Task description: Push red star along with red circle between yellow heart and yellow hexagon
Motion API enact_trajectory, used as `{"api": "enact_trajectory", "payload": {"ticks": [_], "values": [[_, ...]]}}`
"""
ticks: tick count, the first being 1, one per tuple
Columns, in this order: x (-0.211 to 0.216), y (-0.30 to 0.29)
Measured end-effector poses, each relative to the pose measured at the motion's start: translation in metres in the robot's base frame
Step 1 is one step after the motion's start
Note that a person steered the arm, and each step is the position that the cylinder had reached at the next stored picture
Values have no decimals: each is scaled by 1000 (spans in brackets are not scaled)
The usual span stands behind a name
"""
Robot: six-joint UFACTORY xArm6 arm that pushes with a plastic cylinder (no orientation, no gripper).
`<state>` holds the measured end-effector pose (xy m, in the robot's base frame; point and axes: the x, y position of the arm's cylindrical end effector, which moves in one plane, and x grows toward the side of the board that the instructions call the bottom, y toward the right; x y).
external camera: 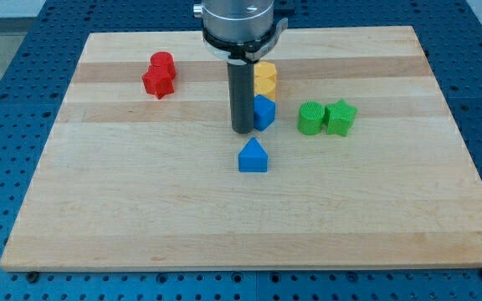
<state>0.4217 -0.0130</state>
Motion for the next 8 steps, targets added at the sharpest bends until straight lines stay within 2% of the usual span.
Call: {"api": "enact_trajectory", "payload": {"ticks": [3,4,6,8], "values": [[0,-15],[14,-36],[81,-42],[88,2]]}}
